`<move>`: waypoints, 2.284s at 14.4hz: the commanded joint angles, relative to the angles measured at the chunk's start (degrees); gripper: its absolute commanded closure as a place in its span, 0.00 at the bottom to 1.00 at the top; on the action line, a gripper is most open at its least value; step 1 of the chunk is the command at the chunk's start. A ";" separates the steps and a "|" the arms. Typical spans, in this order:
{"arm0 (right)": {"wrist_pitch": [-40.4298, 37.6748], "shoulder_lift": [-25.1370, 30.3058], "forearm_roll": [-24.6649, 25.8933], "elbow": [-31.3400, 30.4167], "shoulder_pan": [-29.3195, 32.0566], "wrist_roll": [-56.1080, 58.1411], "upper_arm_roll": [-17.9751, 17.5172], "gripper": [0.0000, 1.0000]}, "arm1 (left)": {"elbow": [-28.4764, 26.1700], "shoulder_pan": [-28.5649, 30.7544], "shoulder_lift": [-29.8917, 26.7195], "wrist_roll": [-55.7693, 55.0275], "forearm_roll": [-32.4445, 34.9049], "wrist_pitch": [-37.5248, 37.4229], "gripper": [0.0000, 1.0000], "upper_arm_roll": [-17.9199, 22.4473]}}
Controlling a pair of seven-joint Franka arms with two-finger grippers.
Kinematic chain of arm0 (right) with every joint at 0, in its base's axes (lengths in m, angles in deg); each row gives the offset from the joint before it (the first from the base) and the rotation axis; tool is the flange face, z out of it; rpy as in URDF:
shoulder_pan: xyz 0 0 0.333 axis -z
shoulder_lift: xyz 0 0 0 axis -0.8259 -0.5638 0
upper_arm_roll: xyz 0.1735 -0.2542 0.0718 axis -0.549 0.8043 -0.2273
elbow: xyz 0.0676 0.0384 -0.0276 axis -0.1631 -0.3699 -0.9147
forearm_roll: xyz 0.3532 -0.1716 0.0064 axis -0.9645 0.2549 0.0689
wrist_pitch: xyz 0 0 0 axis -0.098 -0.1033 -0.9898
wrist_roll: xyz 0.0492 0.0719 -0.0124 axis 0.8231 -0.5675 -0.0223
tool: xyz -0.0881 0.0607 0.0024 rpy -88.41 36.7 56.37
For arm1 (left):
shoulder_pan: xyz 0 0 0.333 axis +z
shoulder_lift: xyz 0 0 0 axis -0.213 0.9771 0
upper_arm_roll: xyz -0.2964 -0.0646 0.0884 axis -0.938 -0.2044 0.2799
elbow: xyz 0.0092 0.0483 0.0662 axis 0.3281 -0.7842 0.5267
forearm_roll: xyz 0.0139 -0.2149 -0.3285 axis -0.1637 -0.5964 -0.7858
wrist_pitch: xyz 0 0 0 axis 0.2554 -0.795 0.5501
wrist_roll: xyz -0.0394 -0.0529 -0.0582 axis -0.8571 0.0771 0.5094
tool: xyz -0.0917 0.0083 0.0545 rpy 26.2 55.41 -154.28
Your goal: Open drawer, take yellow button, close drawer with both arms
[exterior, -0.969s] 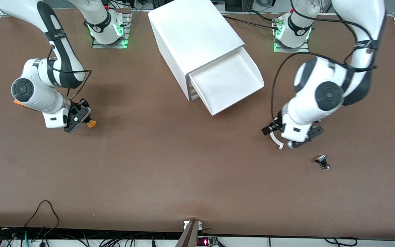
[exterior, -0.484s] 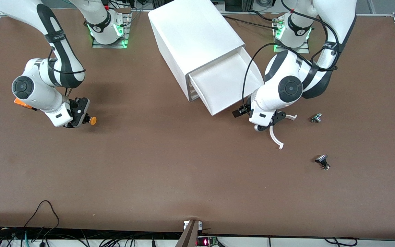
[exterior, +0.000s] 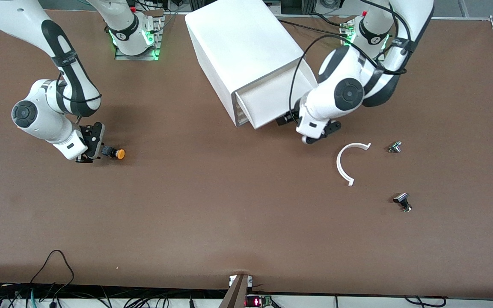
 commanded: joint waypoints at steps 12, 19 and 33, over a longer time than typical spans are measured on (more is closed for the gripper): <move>-32.14 7.12 -6.15 28.14 -0.36 -17.50 -12.34 0.00 | -3.18 2.29 -2.68 1.14 -4.79 -8.91 0.00 -7.04; -34.63 8.79 -5.62 33.53 -0.80 -52.92 -21.05 0.00 | 3.40 8.70 -3.29 29.84 5.81 -4.66 0.00 7.89; -43.16 11.86 16.86 29.83 -0.63 -98.23 -13.59 0.00 | 4.90 14.95 -25.63 56.96 18.42 -19.10 0.00 20.12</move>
